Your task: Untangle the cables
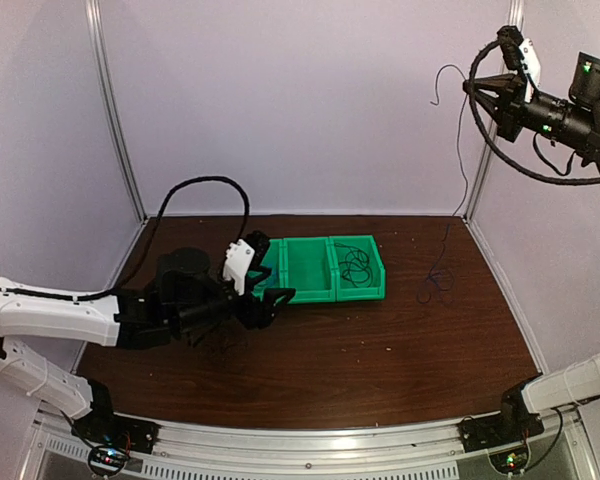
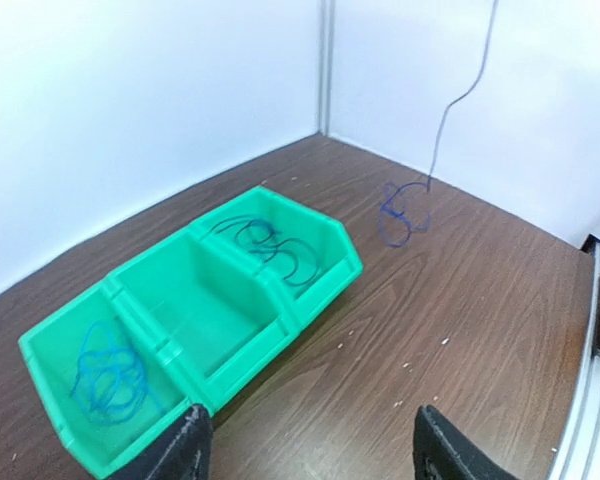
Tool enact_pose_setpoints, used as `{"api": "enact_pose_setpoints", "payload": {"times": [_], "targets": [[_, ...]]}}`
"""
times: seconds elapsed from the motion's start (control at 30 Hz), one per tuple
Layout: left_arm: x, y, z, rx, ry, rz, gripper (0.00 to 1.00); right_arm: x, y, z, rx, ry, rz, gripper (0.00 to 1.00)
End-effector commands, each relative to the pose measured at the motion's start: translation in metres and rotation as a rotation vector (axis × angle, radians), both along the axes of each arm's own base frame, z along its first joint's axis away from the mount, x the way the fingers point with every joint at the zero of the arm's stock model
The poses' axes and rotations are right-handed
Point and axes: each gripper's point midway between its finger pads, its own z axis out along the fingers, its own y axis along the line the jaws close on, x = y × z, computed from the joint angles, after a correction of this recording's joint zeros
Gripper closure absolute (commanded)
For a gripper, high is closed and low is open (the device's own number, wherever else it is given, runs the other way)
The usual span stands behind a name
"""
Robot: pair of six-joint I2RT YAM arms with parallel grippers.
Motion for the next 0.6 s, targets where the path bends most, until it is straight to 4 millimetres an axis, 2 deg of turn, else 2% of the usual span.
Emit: {"api": "enact_pose_setpoints", "payload": {"times": [0.0, 0.1, 0.23, 0.43, 0.57], "targets": [[-0.001, -0.075, 0.056, -0.164, -0.163, -0.226, 0.29, -0.036, 0.024, 0.019, 0.068, 0.023, 0.23, 1.0], [0.004, -0.123, 0.048, -0.176, -0.134, -0.306, 0.28, -0.044, 0.029, 0.024, 0.085, 0.027, 0.283, 1.0], [0.011, -0.167, 0.044, -0.255, -0.105, -0.372, 0.28, -0.051, 0.033, 0.026, 0.101, 0.039, 0.335, 1.0], [0.019, -0.22, 0.051, -0.325, -0.126, -0.476, 0.28, -0.057, 0.039, 0.02, 0.117, 0.072, 0.395, 1.0], [0.017, -0.254, 0.048, -0.333, -0.122, -0.583, 0.29, -0.057, 0.04, 0.017, 0.122, 0.082, 0.401, 1.0]]}}
